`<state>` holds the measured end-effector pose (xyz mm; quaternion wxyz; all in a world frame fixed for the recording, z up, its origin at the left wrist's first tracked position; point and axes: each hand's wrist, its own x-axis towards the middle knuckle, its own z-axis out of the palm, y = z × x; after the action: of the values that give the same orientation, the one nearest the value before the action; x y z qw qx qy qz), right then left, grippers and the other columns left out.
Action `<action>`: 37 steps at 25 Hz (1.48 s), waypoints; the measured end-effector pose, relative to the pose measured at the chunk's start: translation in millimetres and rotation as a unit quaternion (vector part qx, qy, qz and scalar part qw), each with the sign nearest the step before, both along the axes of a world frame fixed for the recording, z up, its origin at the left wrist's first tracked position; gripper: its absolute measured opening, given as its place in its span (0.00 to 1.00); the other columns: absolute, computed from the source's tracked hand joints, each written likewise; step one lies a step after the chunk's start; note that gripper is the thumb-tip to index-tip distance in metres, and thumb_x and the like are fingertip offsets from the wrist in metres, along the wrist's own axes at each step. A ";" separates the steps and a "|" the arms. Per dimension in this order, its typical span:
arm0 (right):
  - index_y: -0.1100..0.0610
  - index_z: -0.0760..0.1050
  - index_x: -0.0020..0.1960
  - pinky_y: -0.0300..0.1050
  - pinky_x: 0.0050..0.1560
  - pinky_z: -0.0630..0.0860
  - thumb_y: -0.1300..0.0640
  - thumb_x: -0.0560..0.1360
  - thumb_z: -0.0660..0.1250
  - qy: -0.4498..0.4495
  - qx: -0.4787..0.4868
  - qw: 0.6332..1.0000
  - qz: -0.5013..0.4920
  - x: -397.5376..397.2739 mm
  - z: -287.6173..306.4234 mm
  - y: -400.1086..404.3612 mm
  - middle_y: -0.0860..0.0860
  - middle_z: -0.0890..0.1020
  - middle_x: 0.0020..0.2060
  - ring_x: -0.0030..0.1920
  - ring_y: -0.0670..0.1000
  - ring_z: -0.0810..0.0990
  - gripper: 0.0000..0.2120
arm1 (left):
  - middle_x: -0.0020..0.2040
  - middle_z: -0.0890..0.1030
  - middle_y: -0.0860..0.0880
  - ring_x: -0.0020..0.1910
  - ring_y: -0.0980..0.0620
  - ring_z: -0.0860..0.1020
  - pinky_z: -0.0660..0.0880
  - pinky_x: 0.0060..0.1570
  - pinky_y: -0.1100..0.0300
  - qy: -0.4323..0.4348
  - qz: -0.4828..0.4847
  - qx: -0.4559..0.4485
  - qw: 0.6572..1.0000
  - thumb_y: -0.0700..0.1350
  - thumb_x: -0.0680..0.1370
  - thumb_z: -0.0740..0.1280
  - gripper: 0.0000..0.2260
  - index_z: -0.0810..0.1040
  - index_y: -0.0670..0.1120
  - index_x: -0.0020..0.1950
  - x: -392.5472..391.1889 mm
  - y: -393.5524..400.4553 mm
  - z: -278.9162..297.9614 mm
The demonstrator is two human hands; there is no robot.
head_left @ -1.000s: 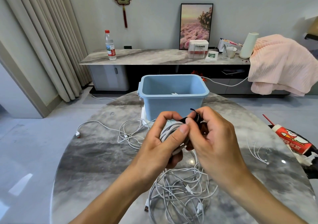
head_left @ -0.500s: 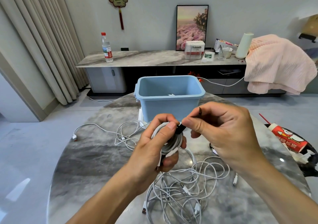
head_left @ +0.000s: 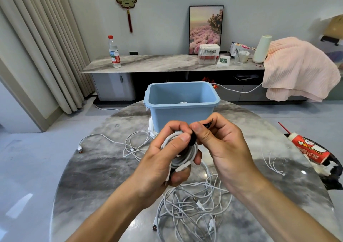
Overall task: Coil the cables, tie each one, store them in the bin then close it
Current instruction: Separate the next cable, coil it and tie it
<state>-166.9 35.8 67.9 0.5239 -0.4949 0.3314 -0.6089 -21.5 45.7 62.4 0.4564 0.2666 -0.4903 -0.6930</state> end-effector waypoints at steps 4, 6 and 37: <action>0.64 0.70 0.41 0.40 0.22 0.70 0.58 0.72 0.69 0.007 -0.002 1.000 0.001 -0.3 0.9 0.7 0.54 0.78 0.29 0.26 0.53 0.73 0.11 | 0.39 0.77 0.38 0.22 0.54 0.61 0.57 0.23 0.66 -0.006 -0.016 0.010 1.000 0.51 0.77 0.65 0.06 0.71 0.54 0.53 2.6 1.4 0.0; 0.64 0.71 0.40 0.40 0.21 0.70 0.59 0.72 0.69 0.012 -0.006 1.000 -0.002 -1.5 3.3 1.3 0.56 0.78 0.30 0.26 0.52 0.74 0.10 | 0.41 0.78 0.38 0.22 0.54 0.62 0.56 0.24 0.65 -0.009 -0.020 0.011 1.000 0.51 0.77 0.65 0.07 0.70 0.54 0.53 2.6 1.3 -0.1; 0.56 0.80 0.37 0.43 0.23 0.71 0.54 0.65 0.74 0.029 0.085 0.988 0.127 -9.1 7.3 -1.2 0.65 0.75 0.39 0.31 0.56 0.70 0.06 | 0.36 0.81 0.42 0.26 0.53 0.75 0.69 0.25 0.67 -0.085 0.045 -0.184 0.978 0.42 0.73 0.72 0.22 0.66 0.52 0.61 1.9 3.7 -1.3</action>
<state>-176.0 34.6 75.2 0.6273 -0.5037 0.3317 -0.4927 -19.6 49.4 61.2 0.4853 0.2578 -0.6338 -0.5443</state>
